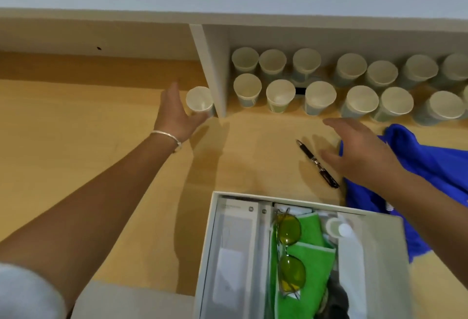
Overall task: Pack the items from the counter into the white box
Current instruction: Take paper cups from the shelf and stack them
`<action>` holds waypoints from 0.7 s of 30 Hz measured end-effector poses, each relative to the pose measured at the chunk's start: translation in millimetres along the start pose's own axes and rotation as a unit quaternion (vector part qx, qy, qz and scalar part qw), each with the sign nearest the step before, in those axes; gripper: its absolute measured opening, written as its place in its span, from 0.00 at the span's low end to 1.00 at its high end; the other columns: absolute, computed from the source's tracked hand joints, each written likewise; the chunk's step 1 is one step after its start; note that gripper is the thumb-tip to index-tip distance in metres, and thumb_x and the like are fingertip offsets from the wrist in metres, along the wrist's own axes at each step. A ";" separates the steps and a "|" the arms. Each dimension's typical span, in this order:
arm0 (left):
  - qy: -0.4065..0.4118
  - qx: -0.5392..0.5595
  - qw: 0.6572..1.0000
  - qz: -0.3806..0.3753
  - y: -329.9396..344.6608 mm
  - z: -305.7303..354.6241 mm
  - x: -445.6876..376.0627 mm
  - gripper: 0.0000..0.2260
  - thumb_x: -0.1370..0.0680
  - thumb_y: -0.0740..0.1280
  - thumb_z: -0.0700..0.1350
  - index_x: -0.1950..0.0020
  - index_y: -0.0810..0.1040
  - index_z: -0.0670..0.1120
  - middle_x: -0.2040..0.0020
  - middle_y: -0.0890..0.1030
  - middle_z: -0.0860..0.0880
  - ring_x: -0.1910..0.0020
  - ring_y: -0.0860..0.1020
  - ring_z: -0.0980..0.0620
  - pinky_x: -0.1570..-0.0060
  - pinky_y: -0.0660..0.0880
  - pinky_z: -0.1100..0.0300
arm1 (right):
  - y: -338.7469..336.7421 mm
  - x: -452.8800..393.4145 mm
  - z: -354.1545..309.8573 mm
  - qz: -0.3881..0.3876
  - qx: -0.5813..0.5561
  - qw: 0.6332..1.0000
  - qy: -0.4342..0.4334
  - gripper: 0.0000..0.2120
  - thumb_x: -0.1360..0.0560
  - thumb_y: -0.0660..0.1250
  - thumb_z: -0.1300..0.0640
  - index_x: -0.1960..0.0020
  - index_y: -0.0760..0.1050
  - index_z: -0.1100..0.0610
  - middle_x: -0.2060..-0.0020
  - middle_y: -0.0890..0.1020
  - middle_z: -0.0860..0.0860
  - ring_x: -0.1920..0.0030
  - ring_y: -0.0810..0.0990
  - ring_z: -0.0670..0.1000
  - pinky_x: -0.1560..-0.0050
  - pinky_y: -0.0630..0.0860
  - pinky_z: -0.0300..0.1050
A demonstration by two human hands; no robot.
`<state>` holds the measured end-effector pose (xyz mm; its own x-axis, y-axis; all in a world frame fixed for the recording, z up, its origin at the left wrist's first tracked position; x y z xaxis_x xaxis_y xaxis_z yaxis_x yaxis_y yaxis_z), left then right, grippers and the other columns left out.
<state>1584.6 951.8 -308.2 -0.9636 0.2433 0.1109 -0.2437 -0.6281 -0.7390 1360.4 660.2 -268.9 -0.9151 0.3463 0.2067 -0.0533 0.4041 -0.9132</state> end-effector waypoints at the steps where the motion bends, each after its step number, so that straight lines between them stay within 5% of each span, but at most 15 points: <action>1: 0.002 -0.003 1.000 -0.006 3.0 -2.6 -9.0 0.50 0.37 0.80 0.57 0.23 0.55 0.47 0.28 0.63 0.46 0.31 0.67 0.46 0.35 0.69 0.49 | 3.4 -7.3 -2.0 0.002 0.001 1.000 -0.002 0.32 0.28 0.72 0.51 0.27 0.64 0.52 0.31 0.69 0.54 0.35 0.70 0.56 0.43 0.70 0.49; 7: 0.035 -0.037 0.998 -0.044 18.2 -9.1 -39.3 0.49 0.39 0.80 0.54 0.24 0.59 0.48 0.32 0.67 0.43 0.37 0.71 0.43 0.38 0.72 0.48 | 19.1 -50.6 -24.9 0.027 0.011 1.000 -0.002 0.33 0.27 0.71 0.48 0.27 0.61 0.49 0.28 0.65 0.51 0.32 0.67 0.55 0.39 0.69 0.50; 12: 0.047 -0.046 0.996 -0.058 24.6 -11.6 -49.4 0.38 0.38 0.80 0.52 0.32 0.70 0.47 0.38 0.75 0.45 0.41 0.74 0.44 0.43 0.75 0.49 | 24.5 -83.3 -50.5 0.055 -0.022 0.998 -0.018 0.32 0.28 0.72 0.50 0.27 0.63 0.52 0.29 0.66 0.53 0.31 0.65 0.55 0.35 0.67 0.52; 21: 0.052 -0.037 0.996 0.059 -26.6 17.4 27.4 0.30 0.36 0.78 0.56 0.39 0.73 0.50 0.44 0.70 0.53 0.52 0.71 0.54 0.57 0.71 0.58 | 23.6 -73.4 -43.8 0.060 -0.011 0.998 -0.028 0.31 0.28 0.72 0.51 0.28 0.64 0.52 0.30 0.67 0.53 0.31 0.65 0.55 0.35 0.67 0.52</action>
<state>1562.7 962.3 -273.9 -0.9672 0.2498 -0.0459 -0.1177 -0.6009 -0.7906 1443.8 681.4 -290.3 -0.9353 0.3456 0.0763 0.0655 0.3809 -0.9223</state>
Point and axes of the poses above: each hand's wrist, its own x-axis away from the middle knuckle, its own y-axis out of the palm, z = x × y, the point moved 3 cm from there along -x, towards the middle knuckle
